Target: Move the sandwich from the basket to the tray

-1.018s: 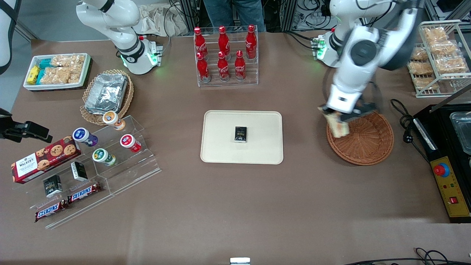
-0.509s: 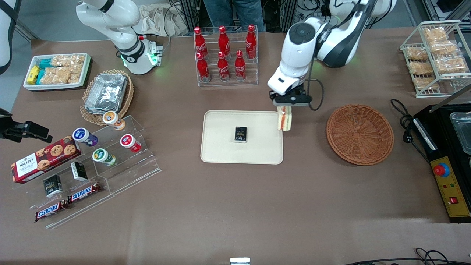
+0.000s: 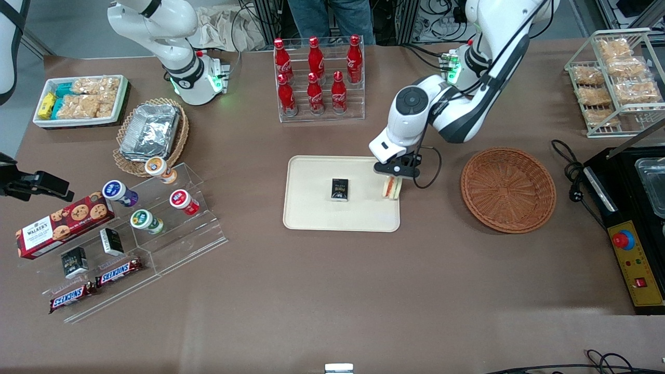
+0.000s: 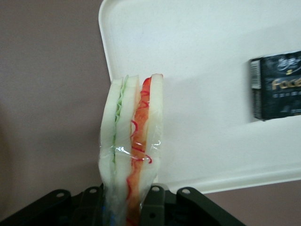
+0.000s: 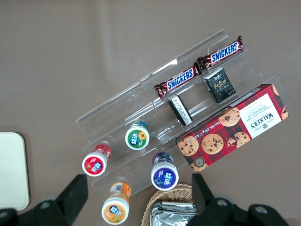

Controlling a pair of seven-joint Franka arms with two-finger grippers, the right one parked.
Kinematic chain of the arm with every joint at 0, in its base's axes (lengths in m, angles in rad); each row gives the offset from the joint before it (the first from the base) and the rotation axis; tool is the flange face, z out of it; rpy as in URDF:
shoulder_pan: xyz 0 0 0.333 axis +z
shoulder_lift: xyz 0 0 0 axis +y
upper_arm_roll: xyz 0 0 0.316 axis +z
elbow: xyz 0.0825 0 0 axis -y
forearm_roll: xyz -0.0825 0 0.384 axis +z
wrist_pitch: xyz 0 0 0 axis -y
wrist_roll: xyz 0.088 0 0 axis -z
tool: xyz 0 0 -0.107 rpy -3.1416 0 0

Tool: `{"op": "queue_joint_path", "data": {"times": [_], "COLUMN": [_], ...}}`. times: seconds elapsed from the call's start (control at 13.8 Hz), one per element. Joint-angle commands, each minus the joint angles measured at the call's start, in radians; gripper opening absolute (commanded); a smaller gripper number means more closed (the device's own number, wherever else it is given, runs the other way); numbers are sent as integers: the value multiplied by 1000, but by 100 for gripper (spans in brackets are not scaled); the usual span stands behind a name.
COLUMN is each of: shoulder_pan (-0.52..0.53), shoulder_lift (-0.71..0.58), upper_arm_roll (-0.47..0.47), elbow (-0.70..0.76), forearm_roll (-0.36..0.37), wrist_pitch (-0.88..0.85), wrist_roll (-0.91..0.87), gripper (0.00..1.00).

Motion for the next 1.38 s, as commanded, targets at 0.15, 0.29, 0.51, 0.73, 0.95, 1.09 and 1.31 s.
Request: {"op": "queue_joint_path", "data": {"times": [0.15,0.29,0.51,0.73,0.95,1.09,1.31], "shoulder_pan": [1,1,1,1,-1,-1,-4], "shoulder_lift": [166,198,207,215,215,215,217], "upper_arm_roll": [-8,-9,-12,-14,-26,-37,-40], "elbow": [74,86,92,115,120,131,138], "forearm_roll": [256,324,328,328,328,328,328], "wrist_pitch": [-4,-4,-4,-6,-4,-6,-4], "wrist_roll": [-253,-332,-335,-338,-338,-338,-338], "gripper": [0,0,0,0,0,0,0]}}
